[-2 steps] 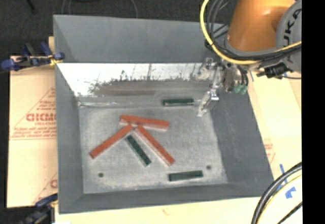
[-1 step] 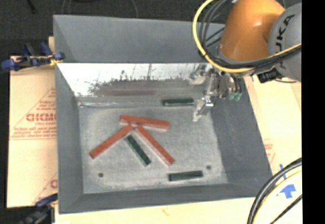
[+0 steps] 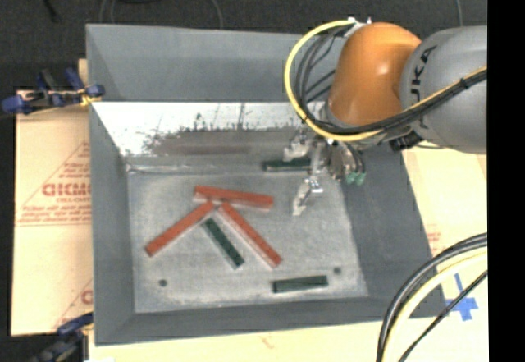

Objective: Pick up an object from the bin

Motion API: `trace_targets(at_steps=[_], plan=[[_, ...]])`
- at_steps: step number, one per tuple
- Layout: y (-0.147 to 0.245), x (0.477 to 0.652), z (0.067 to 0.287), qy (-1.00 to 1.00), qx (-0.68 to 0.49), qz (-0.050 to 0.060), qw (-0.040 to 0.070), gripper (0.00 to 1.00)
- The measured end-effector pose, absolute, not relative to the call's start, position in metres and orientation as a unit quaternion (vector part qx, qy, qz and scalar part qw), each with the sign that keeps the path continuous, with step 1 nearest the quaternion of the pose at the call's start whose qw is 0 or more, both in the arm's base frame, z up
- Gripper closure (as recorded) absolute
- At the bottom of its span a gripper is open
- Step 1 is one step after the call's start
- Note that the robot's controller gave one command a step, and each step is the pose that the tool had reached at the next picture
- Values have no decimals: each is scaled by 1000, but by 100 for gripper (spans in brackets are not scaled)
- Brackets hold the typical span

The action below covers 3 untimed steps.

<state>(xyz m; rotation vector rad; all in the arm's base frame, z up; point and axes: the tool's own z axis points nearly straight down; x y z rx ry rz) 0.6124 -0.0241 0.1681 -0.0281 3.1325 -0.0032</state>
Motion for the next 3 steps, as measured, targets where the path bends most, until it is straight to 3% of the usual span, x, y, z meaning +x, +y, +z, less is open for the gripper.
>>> trace_targets(at_steps=[1,2,3], plan=[[7,607,81,998,71,0,1,100],[7,607,81,998,70,0,1,100],[-6,585,265,995,101,0,0,100]])
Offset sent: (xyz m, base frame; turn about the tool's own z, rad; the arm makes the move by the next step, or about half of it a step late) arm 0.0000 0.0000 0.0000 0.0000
